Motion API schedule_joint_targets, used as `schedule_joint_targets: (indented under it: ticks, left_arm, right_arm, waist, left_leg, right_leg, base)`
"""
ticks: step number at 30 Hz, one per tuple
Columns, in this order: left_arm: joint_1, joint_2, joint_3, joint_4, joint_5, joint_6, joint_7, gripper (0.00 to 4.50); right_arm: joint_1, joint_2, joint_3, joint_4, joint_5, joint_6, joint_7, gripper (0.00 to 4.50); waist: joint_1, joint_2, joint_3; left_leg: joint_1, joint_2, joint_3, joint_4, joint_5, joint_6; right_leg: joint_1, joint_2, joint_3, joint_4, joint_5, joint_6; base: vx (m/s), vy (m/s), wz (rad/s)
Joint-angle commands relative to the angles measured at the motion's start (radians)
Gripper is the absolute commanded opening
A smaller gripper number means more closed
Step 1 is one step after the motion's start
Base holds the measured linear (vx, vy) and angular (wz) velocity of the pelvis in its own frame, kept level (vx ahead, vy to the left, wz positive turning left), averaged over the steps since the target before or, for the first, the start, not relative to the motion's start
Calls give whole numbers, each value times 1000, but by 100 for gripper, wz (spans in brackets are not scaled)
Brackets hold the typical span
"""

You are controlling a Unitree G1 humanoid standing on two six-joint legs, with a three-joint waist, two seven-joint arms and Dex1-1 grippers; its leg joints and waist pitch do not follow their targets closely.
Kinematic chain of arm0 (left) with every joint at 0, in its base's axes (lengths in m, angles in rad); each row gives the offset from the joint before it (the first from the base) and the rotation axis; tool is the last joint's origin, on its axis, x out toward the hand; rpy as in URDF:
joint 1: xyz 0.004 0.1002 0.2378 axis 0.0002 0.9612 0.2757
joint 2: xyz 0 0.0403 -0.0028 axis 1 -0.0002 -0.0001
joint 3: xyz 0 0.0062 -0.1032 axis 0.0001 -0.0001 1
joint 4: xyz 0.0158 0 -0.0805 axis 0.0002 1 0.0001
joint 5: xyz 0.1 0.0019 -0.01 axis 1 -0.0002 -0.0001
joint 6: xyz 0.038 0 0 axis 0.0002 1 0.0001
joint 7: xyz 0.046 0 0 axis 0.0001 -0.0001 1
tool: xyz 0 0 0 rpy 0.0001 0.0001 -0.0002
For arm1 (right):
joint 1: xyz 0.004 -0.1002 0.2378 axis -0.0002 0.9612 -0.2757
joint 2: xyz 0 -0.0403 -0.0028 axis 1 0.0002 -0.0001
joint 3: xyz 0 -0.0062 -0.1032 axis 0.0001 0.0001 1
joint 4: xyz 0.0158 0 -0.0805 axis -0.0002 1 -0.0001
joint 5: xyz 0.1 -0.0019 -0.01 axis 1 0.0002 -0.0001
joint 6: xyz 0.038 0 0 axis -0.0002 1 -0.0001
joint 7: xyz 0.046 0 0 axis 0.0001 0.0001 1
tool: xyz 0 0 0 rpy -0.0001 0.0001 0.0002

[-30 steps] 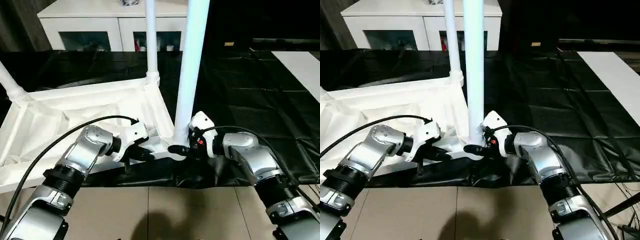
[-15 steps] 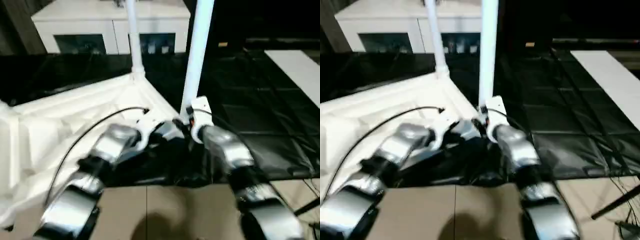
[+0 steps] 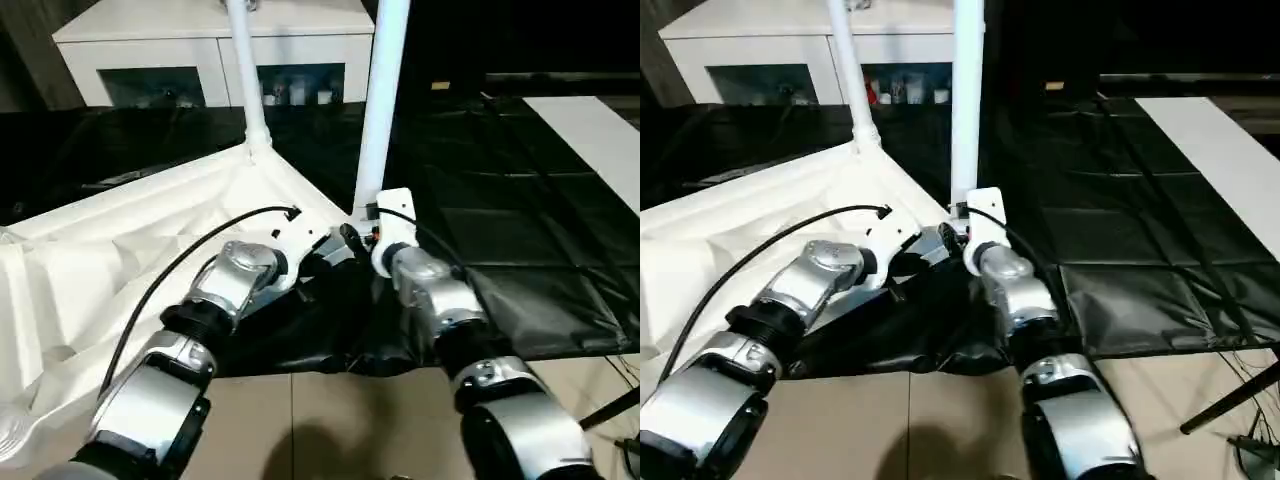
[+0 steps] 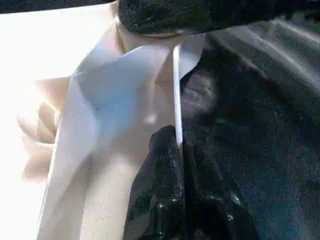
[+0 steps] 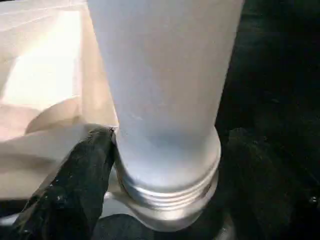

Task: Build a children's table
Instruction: Rotate leg to tighten

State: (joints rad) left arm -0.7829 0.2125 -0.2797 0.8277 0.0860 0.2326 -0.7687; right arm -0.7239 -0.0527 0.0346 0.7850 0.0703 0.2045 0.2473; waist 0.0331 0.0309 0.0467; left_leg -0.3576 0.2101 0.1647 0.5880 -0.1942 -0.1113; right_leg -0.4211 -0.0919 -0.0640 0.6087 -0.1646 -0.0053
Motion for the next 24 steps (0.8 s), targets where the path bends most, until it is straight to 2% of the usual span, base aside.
schedule_joint_targets:
  ticks: [1, 4, 5, 8, 10, 12, 13, 15, 19, 22, 24]
  left_arm:
    - [57, 61, -39, -75, -7, -109, -172, 0]
    - [91, 99, -68, -129, -28, -114, -283, 0]
    - [106, 120, -76, -153, -41, -134, -327, 0]
    - [111, 128, -72, -161, -50, -144, -346, 0]
    - [127, 140, -63, -195, -73, -134, -398, 0]
    - [137, 152, -61, -220, -88, -119, -436, 0]
    - [141, 159, -61, -230, -95, -121, -453, 0]
    - [143, 163, -59, -235, -95, -120, -460, 0]
    - [141, 166, -56, -230, -91, -122, -463, 0]
    - [138, 165, -51, -227, -86, -122, -466, 0]
    - [137, 164, -49, -228, -84, -121, -464, 0]
  right_arm:
    - [41, -75, 28, -83, 10, -20, 159, 393]
    - [89, -137, 62, -143, 26, -14, 308, 393]
    - [127, -186, 80, -185, 40, -33, 417, 393]
    - [152, -217, 92, -208, 48, -55, 484, 393]
    - [188, -259, 108, -250, 67, -50, 584, 393]
    - [208, -288, 123, -274, 73, -48, 644, 393]
    - [222, -308, 135, -294, 81, -41, 691, 393]
    - [231, -326, 145, -312, 85, -32, 729, 393]
    - [225, -336, 150, -304, 77, -40, 742, 393]
    - [206, -330, 144, -274, 66, -54, 729, 393]
    - [201, -328, 143, -268, 66, -54, 726, 377]
  waist:
    - [8, -5, -73]
    - [13, -3, -72]
    - [14, -1, -71]
    - [23, -2, -68]
    - [28, -6, -65]
    - [26, -8, -65]
    - [29, -8, -63]
    - [28, -10, -61]
    - [26, -10, -62]
    - [25, -10, -64]
    - [24, -9, -65]
  left_leg:
    - [-9, -1, 11, -57, -111, 100]
    - [-5, 4, 13, -57, -130, 116]
    - [-2, 7, 13, -59, -143, 112]
    - [4, 11, 16, -60, -169, 102]
    - [6, 10, 18, -62, -198, 91]
    - [1, 9, 17, -63, -203, 85]
    - [3, 9, 18, -63, -209, 85]
    - [-1, 8, 17, -64, -212, 81]
    - [-2, 6, 15, -65, -209, 69]
    - [-3, 6, 14, -64, -192, 68]
    - [-5, 6, 13, -64, -180, 71]
  right_leg:
    - [78, -33, 31, -57, -46, -271]
    - [76, -35, 32, -55, -38, -285]
    - [73, -33, 32, -57, -49, -287]
    - [67, -32, 34, -57, -60, -293]
    - [68, -33, 35, -62, -115, -281]
    - [72, -35, 36, -64, -150, -270]
    - [67, -35, 37, -68, -175, -260]
    - [68, -33, 36, -71, -214, -243]
    - [65, -35, 35, -76, -261, -224]
    - [65, -34, 35, -73, -242, -225]
    - [66, -33, 34, -70, -217, -231]
  base:
    - [0, 0, 0]
    - [0, 0, 0]
    - [0, 0, 0]
    - [0, 0, 0]
    - [0, 0, 0]
    - [0, 0, 0]
    - [0, 0, 0]
    - [0, 0, 0]
    - [0, 0, 0]
    - [0, 0, 0]
    - [0, 0, 0]
